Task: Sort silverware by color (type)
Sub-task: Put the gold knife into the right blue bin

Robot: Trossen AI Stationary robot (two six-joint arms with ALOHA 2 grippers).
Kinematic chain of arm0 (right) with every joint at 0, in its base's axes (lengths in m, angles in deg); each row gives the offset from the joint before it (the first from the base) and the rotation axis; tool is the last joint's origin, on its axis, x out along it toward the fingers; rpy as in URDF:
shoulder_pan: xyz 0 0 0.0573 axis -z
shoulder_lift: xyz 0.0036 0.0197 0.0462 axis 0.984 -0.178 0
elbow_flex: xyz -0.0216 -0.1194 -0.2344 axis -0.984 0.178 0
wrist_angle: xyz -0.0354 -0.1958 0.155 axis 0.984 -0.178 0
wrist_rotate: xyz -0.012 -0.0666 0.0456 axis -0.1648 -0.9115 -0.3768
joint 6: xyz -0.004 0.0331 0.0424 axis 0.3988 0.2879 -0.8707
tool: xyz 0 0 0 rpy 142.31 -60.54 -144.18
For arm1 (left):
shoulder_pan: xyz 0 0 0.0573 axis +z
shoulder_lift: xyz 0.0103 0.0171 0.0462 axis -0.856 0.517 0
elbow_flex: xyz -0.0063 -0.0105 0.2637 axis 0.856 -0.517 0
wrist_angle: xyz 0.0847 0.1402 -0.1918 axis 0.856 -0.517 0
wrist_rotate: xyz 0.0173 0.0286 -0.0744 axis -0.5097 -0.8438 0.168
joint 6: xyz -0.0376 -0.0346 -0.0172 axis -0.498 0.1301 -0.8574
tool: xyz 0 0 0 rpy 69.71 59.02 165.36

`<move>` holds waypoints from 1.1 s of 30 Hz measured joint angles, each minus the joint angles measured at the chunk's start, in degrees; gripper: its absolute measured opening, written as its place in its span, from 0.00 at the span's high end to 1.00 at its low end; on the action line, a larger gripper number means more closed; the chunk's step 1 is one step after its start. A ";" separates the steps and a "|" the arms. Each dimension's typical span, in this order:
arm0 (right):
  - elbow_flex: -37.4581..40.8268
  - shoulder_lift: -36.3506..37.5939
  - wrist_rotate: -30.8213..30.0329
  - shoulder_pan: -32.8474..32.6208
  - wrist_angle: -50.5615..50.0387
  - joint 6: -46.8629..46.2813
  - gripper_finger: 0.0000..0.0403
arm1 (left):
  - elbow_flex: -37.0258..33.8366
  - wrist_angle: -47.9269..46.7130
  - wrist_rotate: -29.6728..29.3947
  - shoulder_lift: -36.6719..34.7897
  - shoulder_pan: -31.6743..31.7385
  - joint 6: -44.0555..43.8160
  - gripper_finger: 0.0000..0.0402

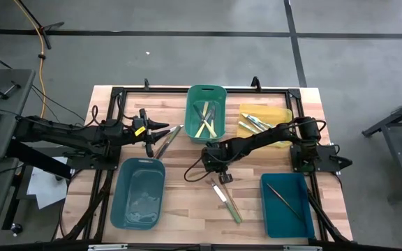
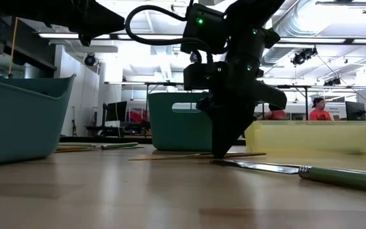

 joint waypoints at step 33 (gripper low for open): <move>-0.45 -0.06 0.63 0.07 -0.29 0.09 0.98 | 0.02 0.00 0.02 0.00 0.00 0.00 0.75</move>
